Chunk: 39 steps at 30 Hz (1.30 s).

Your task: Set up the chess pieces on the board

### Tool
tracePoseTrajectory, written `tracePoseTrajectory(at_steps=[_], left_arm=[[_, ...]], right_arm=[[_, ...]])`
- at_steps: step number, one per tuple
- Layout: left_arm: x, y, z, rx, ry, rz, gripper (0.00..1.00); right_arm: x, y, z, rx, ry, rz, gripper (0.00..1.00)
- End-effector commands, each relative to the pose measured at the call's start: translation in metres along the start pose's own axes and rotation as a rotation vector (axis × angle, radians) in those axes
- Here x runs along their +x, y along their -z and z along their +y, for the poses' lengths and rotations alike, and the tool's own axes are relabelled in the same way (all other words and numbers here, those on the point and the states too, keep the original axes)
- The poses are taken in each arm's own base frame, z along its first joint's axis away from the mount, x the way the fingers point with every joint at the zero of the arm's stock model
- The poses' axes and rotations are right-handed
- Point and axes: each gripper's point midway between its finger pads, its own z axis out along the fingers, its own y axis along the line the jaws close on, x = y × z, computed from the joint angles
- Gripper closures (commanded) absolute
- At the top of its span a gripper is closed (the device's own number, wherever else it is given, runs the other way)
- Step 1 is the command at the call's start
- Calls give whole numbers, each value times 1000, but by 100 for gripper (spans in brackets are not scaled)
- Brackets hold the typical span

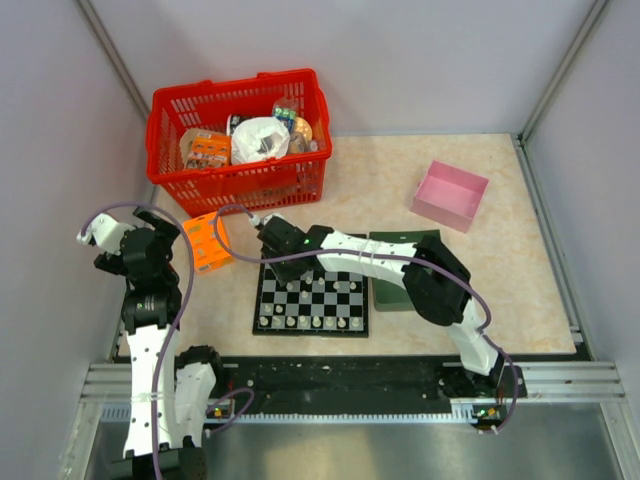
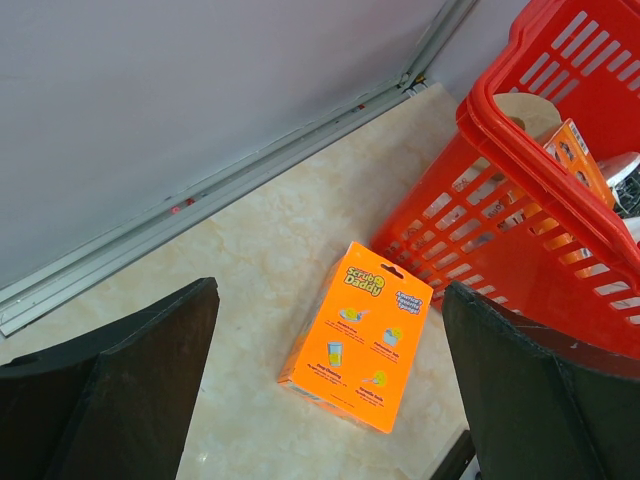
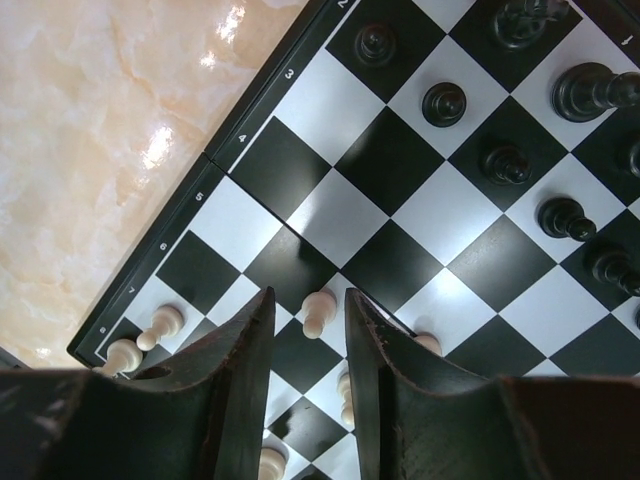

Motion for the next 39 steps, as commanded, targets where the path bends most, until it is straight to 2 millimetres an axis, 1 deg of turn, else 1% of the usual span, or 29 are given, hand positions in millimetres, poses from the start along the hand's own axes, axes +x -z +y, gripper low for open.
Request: tracePoseTrajectory(at_steps=[1,4,8,20,39], left_arm=[[-11,0,-7,29,35,-37,1],[-12,0,-8,29,32,-39,1],[-13,1,-7,27,32,-43,1],[-12,1,-7,29,35,-39,1],[-8,-1,-5,21,32,-34,1]], right_arm=[[-17,4,4,-11,-3,-42,67],[-15,1,3,-11,-3,-36,68],[-8,-3,1,-10,-3,-11,69],[0,-10,-2,2,-7,9,72],[10,-11,-3,5,-7,30,73]])
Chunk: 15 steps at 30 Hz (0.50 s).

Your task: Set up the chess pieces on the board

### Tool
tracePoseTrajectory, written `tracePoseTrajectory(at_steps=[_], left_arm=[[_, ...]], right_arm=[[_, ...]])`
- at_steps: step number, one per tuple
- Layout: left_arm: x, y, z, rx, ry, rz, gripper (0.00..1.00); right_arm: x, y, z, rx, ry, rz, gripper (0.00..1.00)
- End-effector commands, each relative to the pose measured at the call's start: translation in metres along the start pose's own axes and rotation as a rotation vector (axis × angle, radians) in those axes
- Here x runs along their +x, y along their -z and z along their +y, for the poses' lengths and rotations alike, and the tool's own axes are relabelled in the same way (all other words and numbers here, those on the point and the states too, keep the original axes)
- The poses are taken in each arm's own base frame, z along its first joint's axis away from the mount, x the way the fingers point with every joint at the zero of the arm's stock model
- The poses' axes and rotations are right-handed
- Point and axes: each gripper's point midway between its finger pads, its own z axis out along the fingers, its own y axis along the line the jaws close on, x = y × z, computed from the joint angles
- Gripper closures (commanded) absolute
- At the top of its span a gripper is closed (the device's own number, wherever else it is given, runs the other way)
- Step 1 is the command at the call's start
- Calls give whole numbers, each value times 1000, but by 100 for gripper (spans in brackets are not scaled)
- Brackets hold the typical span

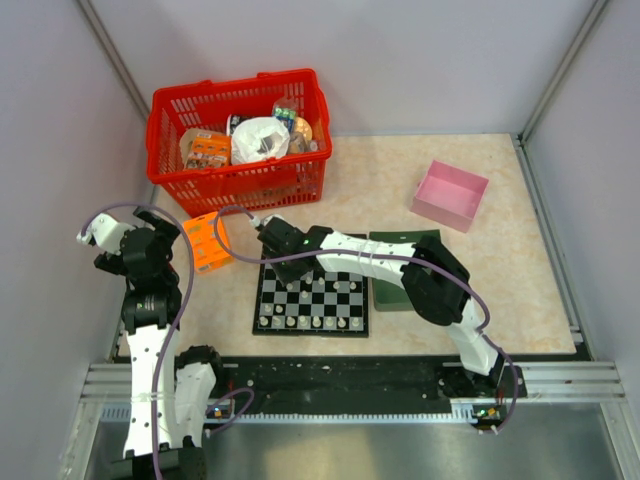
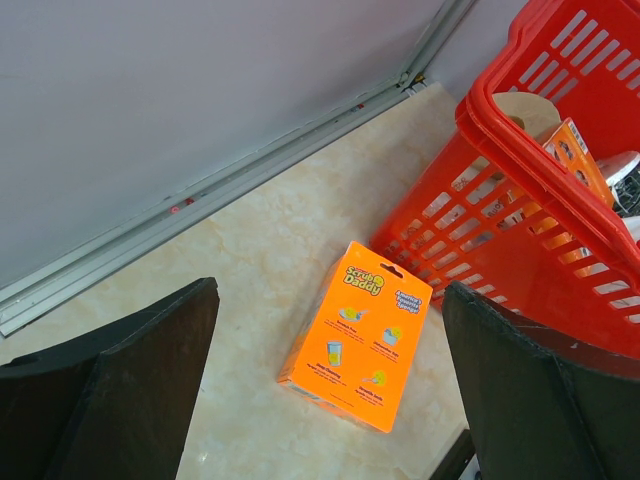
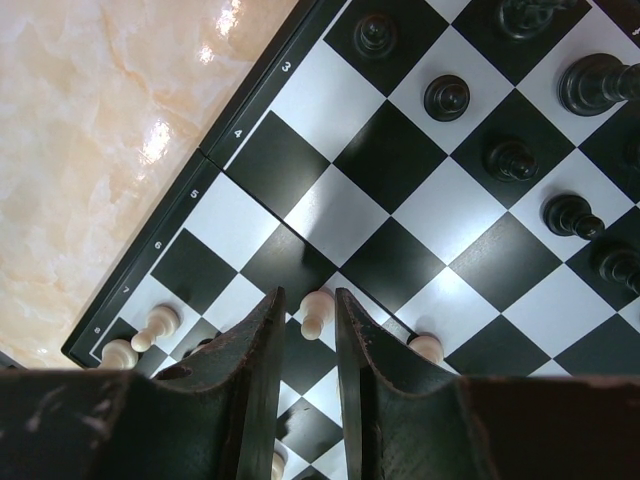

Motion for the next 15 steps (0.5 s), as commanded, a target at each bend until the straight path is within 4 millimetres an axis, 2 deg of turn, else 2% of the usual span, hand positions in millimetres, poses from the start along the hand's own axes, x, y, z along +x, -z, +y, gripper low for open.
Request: tracePoseTrajectory(at_steps=[1,15], left_arm=[[-8,-1,-6,22,33,-33,1],[-8,-2,-6,21,29,-32,1]], right_arm=[[5,-8,-4,5,-7,16,73],[9,-9,-7,17,-8,24,74]])
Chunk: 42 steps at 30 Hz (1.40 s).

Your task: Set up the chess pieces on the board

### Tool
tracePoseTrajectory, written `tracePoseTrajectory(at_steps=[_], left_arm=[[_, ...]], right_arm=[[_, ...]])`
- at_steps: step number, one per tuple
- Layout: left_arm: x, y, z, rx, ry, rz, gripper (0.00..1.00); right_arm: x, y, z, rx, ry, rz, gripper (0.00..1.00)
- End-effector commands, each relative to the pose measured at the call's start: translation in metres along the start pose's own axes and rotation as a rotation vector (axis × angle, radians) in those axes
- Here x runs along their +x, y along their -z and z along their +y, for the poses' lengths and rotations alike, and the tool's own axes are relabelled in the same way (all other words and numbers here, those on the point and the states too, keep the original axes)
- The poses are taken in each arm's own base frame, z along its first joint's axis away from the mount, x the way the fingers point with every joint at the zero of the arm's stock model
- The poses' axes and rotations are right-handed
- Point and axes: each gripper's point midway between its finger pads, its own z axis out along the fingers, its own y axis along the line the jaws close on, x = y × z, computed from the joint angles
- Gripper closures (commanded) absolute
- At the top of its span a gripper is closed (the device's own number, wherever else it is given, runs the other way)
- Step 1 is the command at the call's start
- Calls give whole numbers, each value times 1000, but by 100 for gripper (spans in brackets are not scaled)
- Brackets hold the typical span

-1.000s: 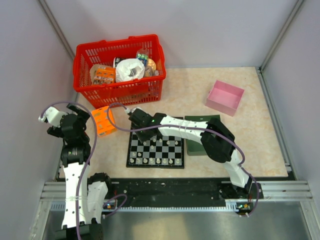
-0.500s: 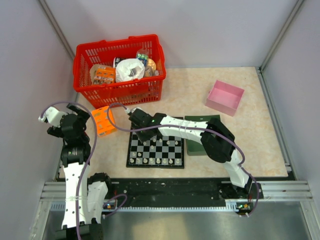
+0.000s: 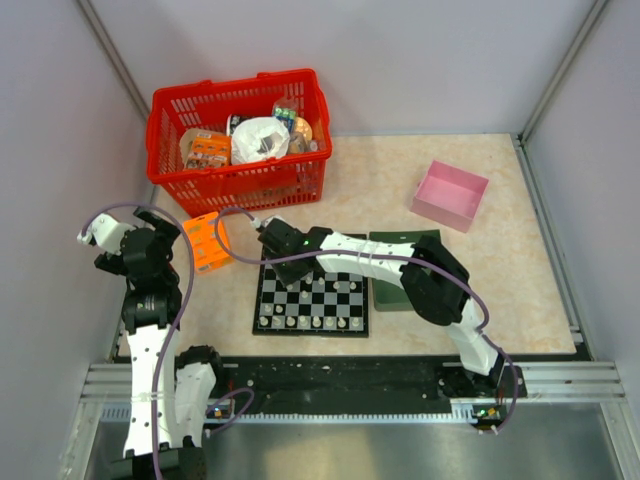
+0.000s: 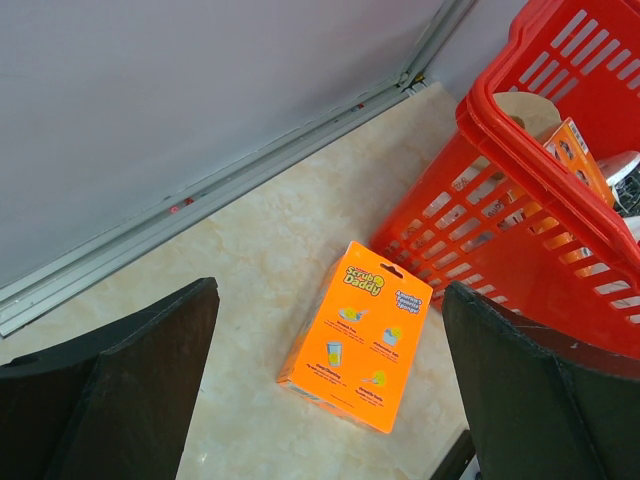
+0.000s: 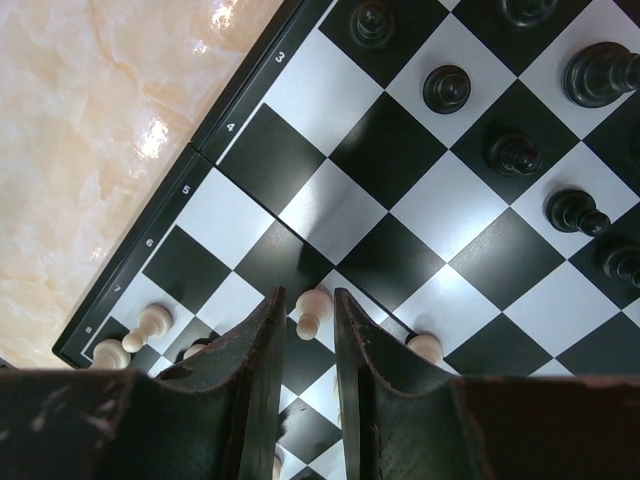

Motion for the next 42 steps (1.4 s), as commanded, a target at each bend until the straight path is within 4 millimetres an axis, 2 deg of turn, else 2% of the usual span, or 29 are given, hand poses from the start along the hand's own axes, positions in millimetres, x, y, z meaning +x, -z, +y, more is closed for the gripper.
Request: tracePoseTrajectory(at_steps=[1,9,12,19,27,42], left_arm=[[-8,-1,-6,20,30,-32,1],[-8,-2,-6,21,30,-30,1],[-8,-1,-7,24,33,-29,1],[-9,0,-6,24,31,-33,1],[-9,-1,-7,27,34,-31,1],[-10,-2,-10,34,35,-30,1]], right_arm=[[5,-7,-5,14,-13,8,74],[4,-4,-2,-5,-13,4,78],[5,-3,-1,-13,-12,8,82],[10,-2,3,-24,-4,20,80],[12,4,12,-39,7,15,91],[49,29,30,-57,30,50,93]])
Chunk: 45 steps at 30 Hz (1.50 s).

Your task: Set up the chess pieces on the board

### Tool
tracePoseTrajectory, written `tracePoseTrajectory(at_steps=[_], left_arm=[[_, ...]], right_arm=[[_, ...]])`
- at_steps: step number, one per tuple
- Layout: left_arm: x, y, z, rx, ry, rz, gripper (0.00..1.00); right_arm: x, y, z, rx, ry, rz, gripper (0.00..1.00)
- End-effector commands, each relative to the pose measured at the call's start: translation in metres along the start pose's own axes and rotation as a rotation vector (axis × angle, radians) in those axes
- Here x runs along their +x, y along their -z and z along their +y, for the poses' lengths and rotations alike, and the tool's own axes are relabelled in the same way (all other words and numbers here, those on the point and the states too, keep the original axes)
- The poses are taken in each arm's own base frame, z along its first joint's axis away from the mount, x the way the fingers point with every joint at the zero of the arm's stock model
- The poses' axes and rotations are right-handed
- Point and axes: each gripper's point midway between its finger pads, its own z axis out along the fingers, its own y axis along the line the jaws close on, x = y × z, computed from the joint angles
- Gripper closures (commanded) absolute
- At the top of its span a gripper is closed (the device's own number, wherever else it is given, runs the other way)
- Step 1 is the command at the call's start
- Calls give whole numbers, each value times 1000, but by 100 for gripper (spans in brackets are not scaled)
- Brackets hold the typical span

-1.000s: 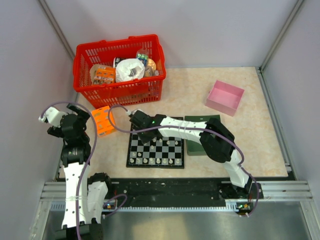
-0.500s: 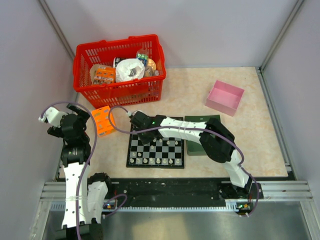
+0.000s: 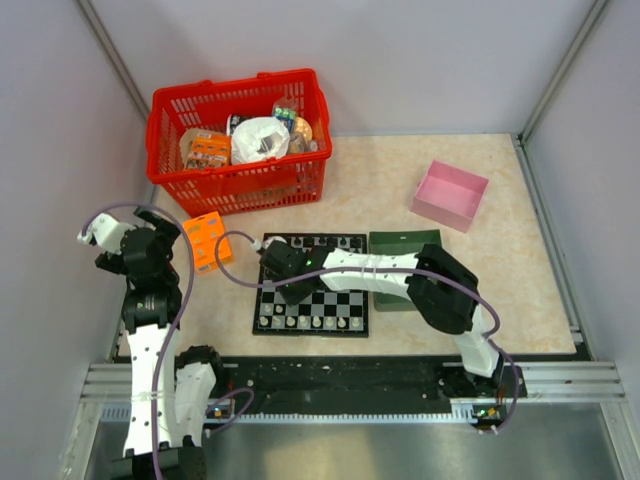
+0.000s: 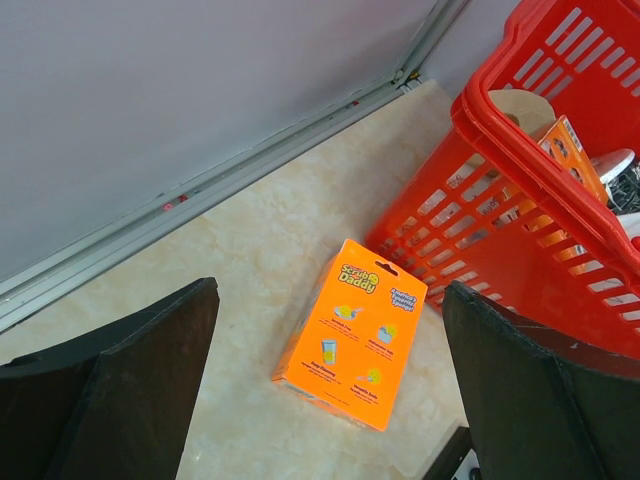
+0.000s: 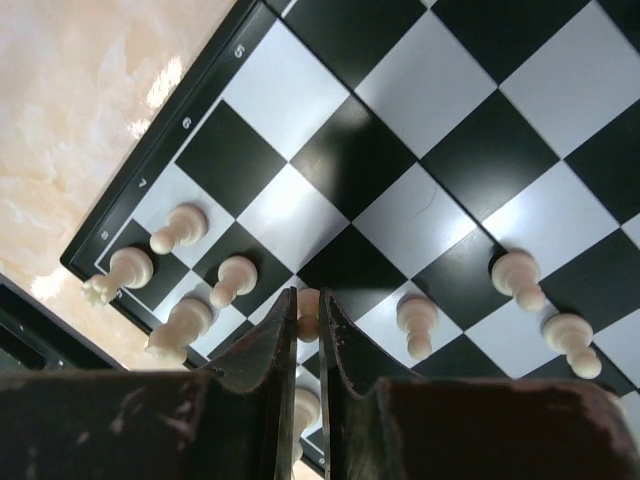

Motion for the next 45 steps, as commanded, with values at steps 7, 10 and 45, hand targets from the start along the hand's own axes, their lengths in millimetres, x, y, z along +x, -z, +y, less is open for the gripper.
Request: tracePoseTrajectory(at_steps=[7,10,45], left_arm=[[-10,-2,-8,32,29,-33,1],[-9,-1,-8,32,30,-32,1],[-10,1,-6,26,26,-34,1]], right_arm=[[15,19,16,-33,-1,14,93],[17,17,19,-36,1,18,93],[-19,43,17,-18,8,-102,63]])
